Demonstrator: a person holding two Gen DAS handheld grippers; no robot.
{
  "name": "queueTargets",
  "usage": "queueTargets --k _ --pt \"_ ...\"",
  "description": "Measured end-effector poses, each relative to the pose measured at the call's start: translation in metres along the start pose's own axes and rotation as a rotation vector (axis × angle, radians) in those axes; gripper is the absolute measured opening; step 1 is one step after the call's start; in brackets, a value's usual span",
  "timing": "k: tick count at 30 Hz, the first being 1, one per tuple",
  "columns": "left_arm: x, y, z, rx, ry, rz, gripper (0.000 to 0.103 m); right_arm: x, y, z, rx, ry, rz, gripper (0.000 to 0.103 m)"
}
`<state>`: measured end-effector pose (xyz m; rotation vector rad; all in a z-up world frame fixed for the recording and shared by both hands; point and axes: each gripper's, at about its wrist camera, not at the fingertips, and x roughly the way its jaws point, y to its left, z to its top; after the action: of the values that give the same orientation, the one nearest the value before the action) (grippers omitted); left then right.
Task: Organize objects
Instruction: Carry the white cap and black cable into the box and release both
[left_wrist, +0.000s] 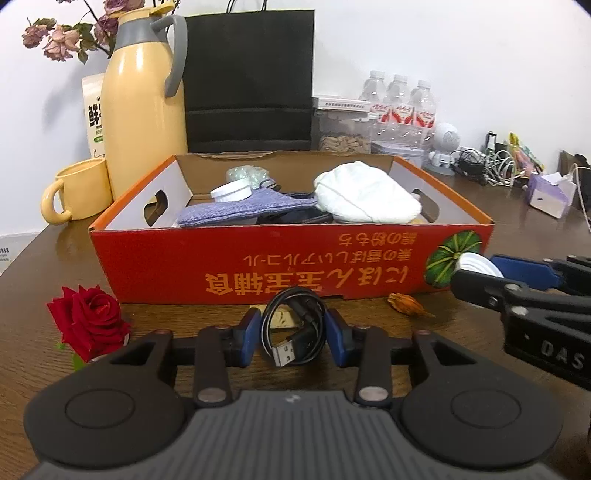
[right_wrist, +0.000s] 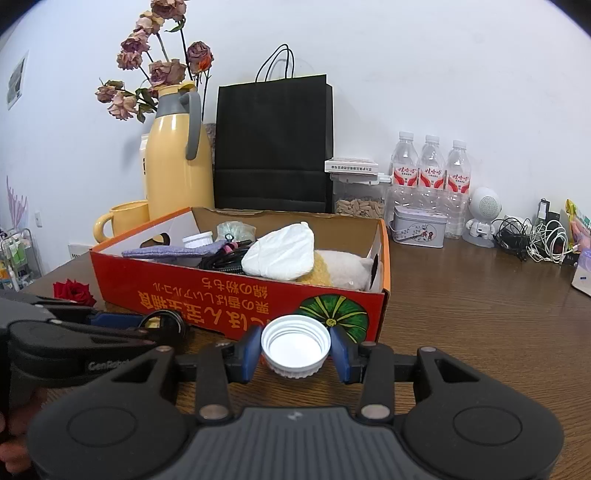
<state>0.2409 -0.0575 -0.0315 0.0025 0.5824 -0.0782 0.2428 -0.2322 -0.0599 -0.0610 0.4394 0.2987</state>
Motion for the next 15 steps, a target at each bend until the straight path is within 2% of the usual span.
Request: queueTargets --k 15 --pt "-0.03 0.002 -0.005 0.013 -0.096 -0.037 0.038 -0.002 0.001 -0.001 0.003 -0.015 0.006 0.039"
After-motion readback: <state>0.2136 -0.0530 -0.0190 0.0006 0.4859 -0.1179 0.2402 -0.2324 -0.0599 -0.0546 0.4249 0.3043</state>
